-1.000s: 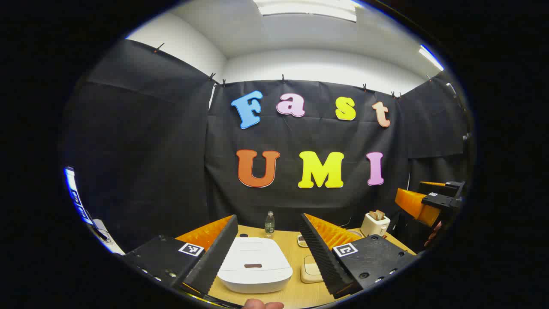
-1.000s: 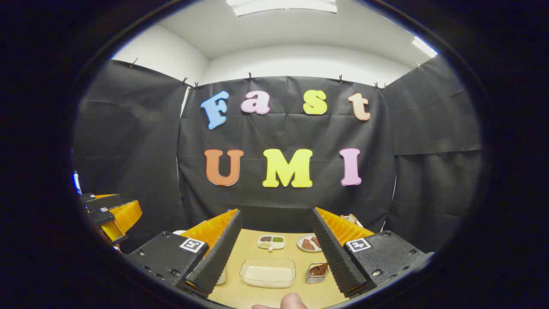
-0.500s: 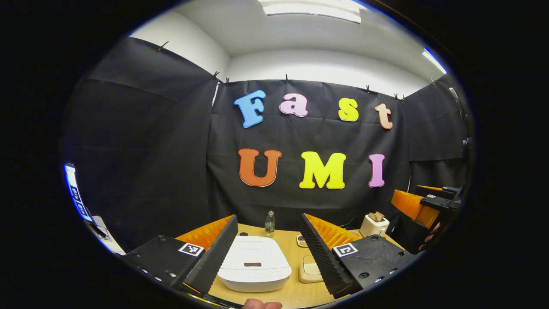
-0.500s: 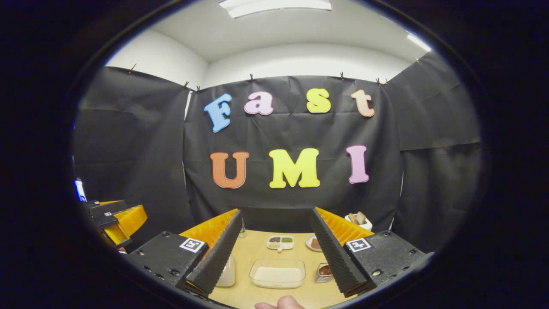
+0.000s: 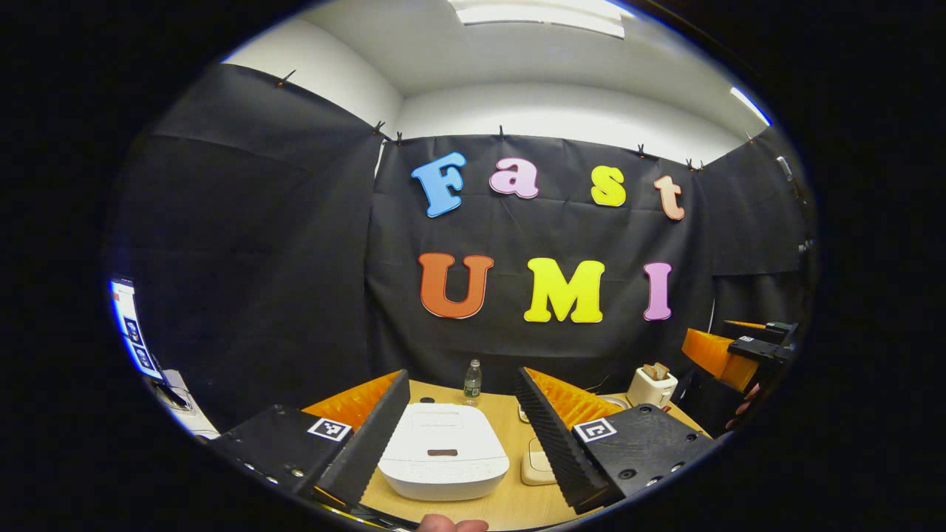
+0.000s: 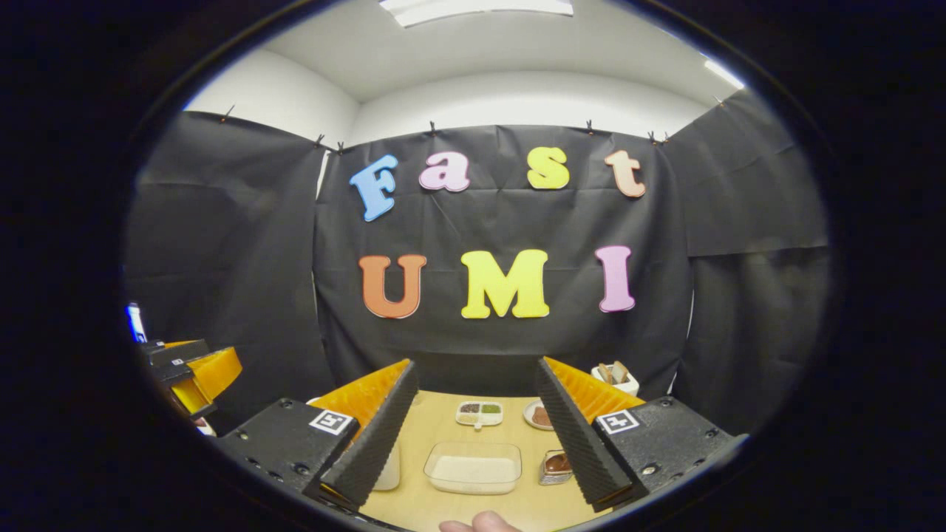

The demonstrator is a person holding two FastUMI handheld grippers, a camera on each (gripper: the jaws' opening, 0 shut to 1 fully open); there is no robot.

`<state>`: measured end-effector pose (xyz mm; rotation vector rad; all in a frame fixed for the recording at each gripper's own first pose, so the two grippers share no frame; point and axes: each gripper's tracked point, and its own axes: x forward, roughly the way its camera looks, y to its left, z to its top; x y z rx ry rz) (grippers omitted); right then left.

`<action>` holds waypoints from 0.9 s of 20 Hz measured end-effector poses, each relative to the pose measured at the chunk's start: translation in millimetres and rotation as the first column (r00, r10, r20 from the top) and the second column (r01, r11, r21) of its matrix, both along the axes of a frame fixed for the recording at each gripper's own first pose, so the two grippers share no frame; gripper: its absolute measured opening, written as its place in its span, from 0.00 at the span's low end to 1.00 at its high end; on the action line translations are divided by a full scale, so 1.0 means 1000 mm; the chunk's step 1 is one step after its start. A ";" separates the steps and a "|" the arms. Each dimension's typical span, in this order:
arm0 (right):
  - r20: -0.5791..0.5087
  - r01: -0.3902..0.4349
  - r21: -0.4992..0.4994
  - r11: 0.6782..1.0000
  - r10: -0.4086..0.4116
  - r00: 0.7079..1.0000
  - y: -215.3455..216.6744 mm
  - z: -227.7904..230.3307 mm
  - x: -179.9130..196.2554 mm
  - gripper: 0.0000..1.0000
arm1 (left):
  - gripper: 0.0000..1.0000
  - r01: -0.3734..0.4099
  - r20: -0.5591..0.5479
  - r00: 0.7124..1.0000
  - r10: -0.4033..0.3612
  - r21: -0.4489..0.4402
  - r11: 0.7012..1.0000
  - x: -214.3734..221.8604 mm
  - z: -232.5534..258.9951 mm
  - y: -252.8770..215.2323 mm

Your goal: Close the left gripper, press the button to open the rice cooker; take a wooden spoon from the chopstick holder with the right hand, scoop a spoonful of rice and pour it into the rice cooker, then put the wooden spoon back into the chopstick holder.

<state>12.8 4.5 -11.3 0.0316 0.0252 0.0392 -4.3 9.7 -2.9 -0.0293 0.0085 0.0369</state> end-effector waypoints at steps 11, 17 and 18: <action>-0.014 0.027 0.013 1.000 -0.027 1.000 -0.014 -0.013 0.004 1.00 | 0.94 -0.001 -0.049 0.999 0.002 0.008 1.000 0.002 -0.019 -0.003; -0.051 0.047 0.003 0.999 -0.047 0.998 -0.033 -0.031 0.014 1.00 | 0.94 -0.004 -0.144 0.990 0.006 0.012 1.000 0.014 -0.053 -0.008; -0.054 0.053 0.004 0.999 -0.053 0.997 -0.038 -0.032 0.015 1.00 | 0.94 -0.009 -0.163 0.987 0.011 0.013 1.000 0.017 -0.060 -0.008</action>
